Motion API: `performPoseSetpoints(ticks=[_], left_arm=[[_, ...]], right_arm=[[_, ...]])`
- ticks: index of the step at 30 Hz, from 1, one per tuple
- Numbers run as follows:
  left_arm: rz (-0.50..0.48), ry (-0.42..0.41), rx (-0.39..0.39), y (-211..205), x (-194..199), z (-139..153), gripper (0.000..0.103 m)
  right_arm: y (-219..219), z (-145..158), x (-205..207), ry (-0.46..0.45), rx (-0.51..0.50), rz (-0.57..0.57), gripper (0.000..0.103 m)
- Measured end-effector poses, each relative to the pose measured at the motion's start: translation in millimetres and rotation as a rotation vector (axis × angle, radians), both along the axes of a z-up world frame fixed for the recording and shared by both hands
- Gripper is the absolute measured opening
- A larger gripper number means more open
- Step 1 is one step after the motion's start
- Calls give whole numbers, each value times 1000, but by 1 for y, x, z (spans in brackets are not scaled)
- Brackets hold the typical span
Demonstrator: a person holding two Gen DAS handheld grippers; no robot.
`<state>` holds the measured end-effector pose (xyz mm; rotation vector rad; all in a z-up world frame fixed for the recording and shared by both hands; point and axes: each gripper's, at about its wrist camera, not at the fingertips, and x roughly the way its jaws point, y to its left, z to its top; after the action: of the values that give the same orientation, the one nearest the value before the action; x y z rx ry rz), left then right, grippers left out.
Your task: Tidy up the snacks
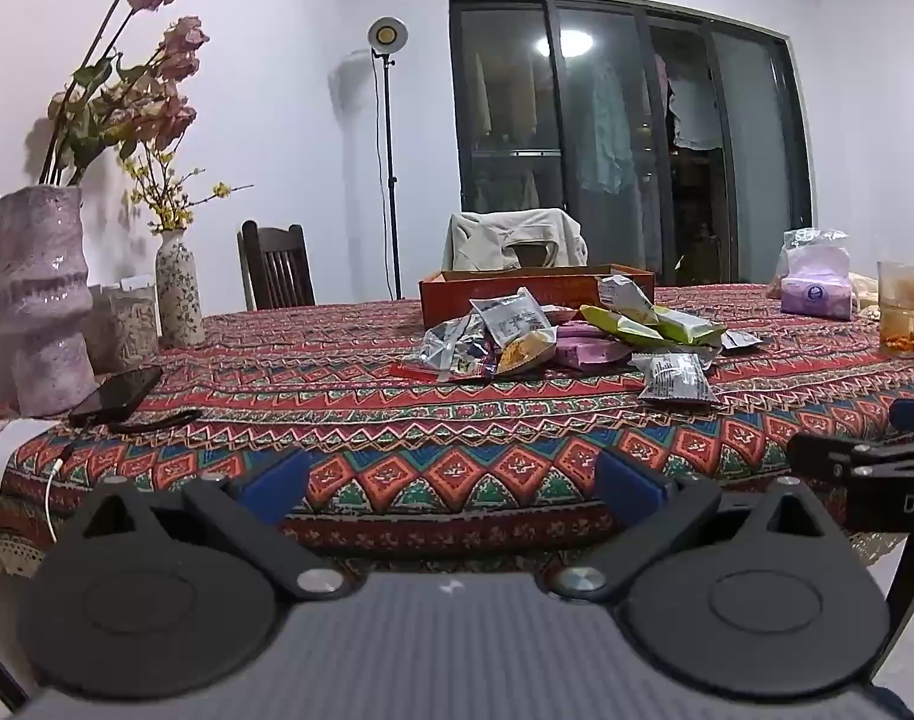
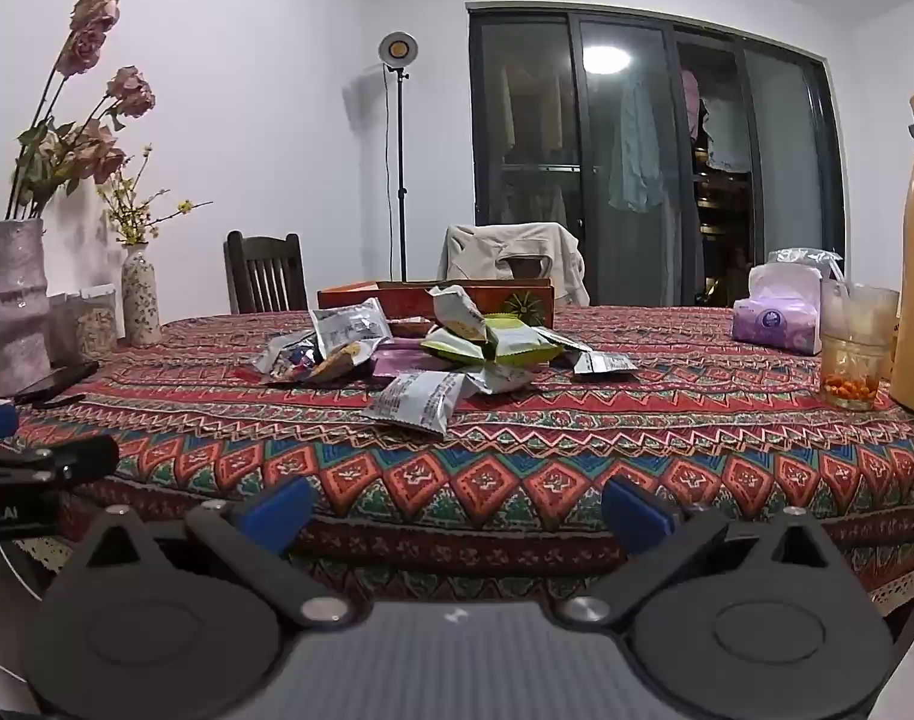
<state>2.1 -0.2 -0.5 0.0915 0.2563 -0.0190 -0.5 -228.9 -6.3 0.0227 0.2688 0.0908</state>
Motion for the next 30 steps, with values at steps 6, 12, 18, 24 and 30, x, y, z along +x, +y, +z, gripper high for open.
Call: performPoseSetpoints(ticks=[6, 12, 18, 24, 30], left_arm=[[8, -11, -23, 7, 0, 3, 103], [6, -13, -18, 6, -1, 2, 103], [7, -12, -19, 6, 0, 3, 103], [5, -14, -20, 5, -1, 4, 103], [5, -16, -19, 5, -1, 5, 103]], right_arm=[[2, 1, 2, 12, 6, 5, 103], [2, -2, 2, 15, -5, 15, 103], [3, -1, 1, 12, -7, 14, 103], [2, 1, 0, 11, -6, 13, 103], [1, 1, 1, 12, -7, 13, 103]])
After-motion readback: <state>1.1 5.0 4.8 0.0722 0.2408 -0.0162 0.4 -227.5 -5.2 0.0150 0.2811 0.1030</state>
